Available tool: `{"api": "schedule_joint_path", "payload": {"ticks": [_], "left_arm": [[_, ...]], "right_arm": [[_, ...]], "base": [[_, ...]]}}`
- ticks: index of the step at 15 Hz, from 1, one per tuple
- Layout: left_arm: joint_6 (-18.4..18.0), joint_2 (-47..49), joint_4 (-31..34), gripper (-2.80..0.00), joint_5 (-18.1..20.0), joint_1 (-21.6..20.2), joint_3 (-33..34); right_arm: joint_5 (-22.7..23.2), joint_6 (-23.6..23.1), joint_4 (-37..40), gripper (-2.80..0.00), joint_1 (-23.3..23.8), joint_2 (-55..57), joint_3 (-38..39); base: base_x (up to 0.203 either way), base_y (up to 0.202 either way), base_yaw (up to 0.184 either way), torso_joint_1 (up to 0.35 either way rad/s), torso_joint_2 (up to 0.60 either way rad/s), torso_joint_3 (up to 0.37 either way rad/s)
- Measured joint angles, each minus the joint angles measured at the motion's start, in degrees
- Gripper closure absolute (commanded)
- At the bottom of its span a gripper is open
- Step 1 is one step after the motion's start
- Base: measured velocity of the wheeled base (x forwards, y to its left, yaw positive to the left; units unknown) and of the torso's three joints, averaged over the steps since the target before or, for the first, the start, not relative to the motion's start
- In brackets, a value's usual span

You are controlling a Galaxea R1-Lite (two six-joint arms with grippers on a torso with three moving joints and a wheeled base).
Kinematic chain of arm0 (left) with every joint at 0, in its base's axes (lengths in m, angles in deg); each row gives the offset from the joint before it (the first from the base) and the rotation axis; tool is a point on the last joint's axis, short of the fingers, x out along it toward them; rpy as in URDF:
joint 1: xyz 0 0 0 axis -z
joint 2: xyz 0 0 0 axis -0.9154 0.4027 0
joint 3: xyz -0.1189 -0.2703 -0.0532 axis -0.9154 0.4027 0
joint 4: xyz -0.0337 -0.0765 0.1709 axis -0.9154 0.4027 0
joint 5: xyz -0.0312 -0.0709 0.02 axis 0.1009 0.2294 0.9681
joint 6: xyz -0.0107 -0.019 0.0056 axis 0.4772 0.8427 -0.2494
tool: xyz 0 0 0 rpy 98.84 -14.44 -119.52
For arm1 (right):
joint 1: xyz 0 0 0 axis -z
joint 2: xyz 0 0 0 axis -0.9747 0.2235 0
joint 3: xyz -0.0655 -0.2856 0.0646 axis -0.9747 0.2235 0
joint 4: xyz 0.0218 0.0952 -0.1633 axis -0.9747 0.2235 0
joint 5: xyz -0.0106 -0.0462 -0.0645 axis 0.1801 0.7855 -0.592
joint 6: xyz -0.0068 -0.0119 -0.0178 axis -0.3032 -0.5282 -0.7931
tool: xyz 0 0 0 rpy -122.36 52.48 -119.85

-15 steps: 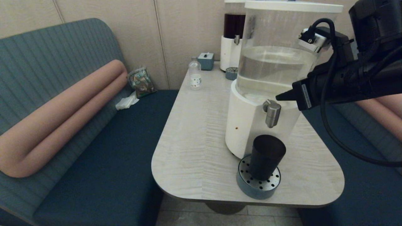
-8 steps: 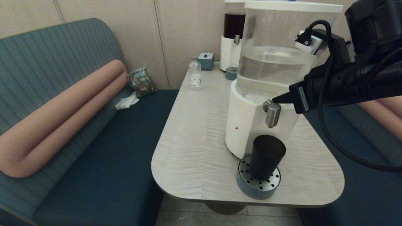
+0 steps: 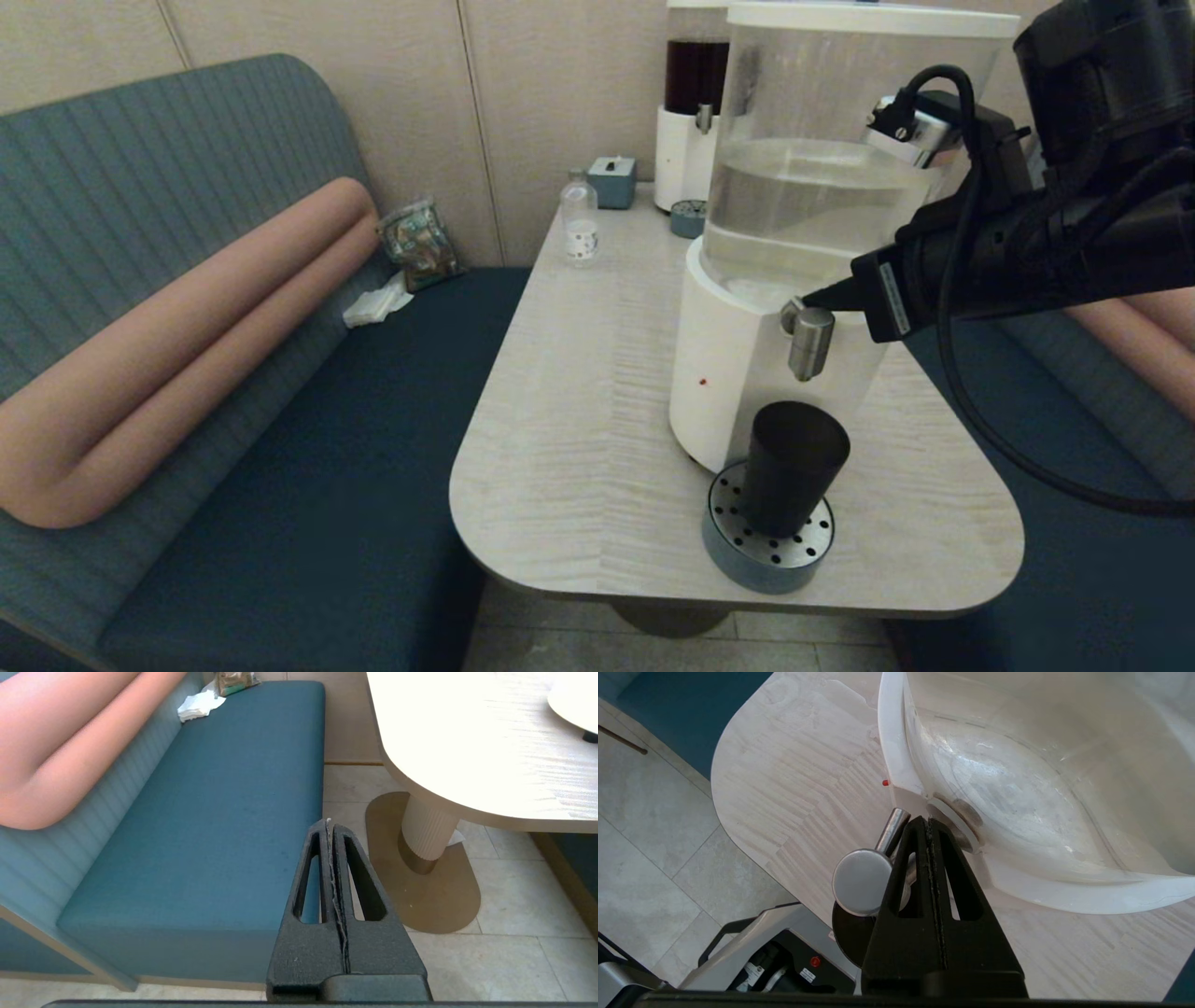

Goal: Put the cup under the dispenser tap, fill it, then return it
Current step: Turn on the faucet

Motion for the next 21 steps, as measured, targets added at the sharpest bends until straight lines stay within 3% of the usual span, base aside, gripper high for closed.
{"api": "schedule_joint_path", "payload": {"ticks": [21], "left_arm": [[0.02, 0.00, -0.01, 0.00, 0.02, 0.01, 0.00]], "right_arm": [[3.14, 1.68, -0.39, 0.00, -1.87, 0.46, -0.35]], "base": [[0.000, 0.000, 0.000, 0.000, 0.00, 0.000]]}}
